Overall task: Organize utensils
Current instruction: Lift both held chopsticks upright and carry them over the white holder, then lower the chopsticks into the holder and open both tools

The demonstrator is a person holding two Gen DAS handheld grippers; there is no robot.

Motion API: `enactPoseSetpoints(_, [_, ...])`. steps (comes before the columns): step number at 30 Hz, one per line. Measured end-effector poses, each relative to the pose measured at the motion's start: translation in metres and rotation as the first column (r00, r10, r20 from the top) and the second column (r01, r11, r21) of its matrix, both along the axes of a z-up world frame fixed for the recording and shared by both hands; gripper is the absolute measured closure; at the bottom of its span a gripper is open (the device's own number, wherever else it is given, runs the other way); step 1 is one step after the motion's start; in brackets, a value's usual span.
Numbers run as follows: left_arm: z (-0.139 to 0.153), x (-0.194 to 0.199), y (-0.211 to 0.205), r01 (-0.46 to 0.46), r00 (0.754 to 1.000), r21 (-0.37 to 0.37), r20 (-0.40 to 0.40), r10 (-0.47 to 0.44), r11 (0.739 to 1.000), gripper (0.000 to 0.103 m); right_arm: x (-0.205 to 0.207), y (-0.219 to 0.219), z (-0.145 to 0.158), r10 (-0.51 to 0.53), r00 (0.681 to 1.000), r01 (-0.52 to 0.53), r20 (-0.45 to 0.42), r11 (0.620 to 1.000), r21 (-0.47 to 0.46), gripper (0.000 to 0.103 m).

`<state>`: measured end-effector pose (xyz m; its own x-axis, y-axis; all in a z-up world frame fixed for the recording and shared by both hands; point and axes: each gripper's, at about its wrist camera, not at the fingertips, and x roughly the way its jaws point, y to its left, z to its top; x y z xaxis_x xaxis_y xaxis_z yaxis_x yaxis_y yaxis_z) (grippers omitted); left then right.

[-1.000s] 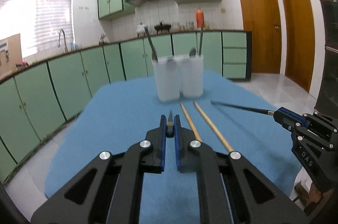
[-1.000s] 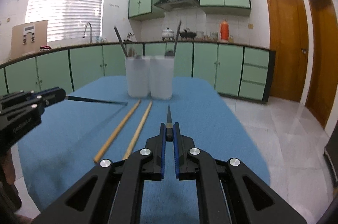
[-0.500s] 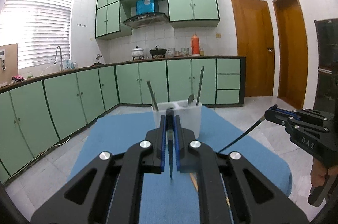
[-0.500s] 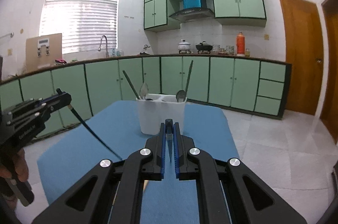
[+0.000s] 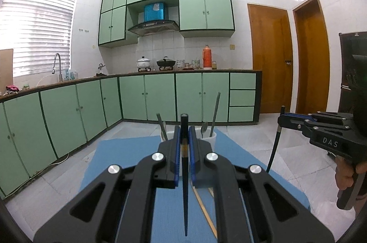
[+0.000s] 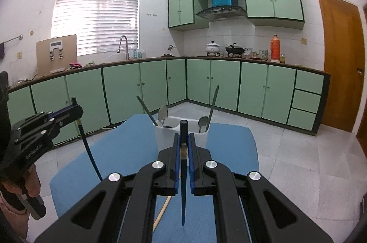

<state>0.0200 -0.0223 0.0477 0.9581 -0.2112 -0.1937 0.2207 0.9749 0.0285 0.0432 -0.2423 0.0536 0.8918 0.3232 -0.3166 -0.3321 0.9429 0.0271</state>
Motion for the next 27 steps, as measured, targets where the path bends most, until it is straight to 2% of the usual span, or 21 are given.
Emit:
enactPoseSetpoints(9, [0.035,0.026,-0.007,0.035,0.998,-0.023,0.058,-0.034,0.999,0.097,0.024,0.011,0.041,0.015,0.998,-0.014,0.064,1.0,-0.017,0.096])
enactPoseSetpoints(20, [0.083,0.099,-0.026,0.043,0.989,-0.055,0.142,-0.035,0.998,0.097,0.09,0.017,0.106,-0.019,0.987,0.01,0.157,0.998,0.059,0.096])
enactPoseSetpoints(27, [0.097,0.152,-0.04,0.017,0.983,-0.058,0.185,-0.006,0.998,0.097,0.148,0.023,0.113,-0.054,0.986,0.043,0.157,0.996,0.077,0.096])
